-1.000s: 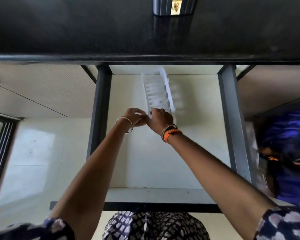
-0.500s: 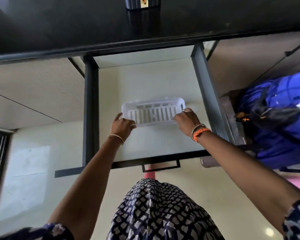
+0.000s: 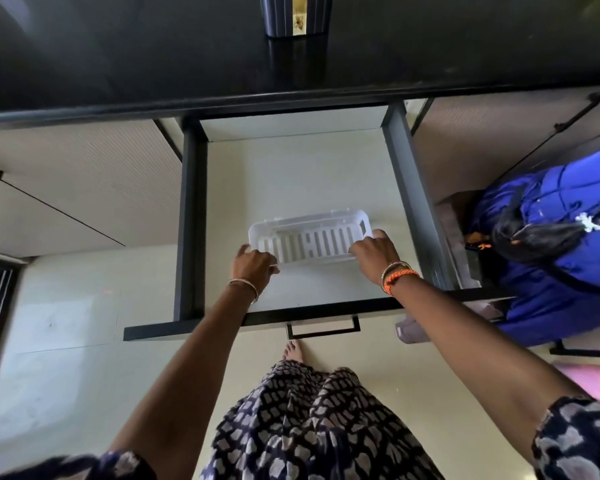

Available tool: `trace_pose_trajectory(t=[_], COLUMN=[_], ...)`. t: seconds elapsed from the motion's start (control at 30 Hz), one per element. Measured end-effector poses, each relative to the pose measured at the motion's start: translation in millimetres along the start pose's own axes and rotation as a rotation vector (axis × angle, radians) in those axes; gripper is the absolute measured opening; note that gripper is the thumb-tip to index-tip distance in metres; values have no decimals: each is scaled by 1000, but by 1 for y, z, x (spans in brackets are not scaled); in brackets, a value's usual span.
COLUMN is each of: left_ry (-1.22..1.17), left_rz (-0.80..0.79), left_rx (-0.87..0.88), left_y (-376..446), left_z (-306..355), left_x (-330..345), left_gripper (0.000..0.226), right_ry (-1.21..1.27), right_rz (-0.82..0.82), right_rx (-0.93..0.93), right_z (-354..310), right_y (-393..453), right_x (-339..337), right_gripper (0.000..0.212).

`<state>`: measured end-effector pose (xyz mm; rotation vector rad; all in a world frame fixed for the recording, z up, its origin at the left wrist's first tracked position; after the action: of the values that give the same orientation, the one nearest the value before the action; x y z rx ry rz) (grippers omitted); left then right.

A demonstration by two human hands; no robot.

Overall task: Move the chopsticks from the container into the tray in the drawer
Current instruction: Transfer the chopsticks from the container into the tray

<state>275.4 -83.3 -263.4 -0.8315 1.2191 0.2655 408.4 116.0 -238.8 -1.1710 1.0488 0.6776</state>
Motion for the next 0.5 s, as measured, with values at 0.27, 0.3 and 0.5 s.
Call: trace_pose_trajectory(t=[0.27, 0.3, 0.5], left_ry=[-86, -143, -508], left_rz=[-36, 26, 390], left_rx=[127, 181, 185], left_y=[2, 1, 30], left_z=[-12, -13, -21], left_x=[-1, -9, -96], left_gripper=[49, 49, 34], right_ry=[22, 26, 245], right_rz=[-80, -63, 116], right_rx=[-32, -28, -3], right_z=[-6, -7, -1], right_y=[-2, -4, 15], right_x=[-10, -16, -96], right_gripper=[13, 18, 26])
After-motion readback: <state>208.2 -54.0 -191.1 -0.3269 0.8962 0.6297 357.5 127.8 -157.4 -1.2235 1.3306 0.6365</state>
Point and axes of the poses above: each hand's wrist, its own y-axis towards the middle knuckle, its own x-axis out of the palm, z = x × y, the point moved 2 cm from there along y, towards the middle knuckle, and after that the axes turned 5 degrees about -z, right-handed, at the moved point
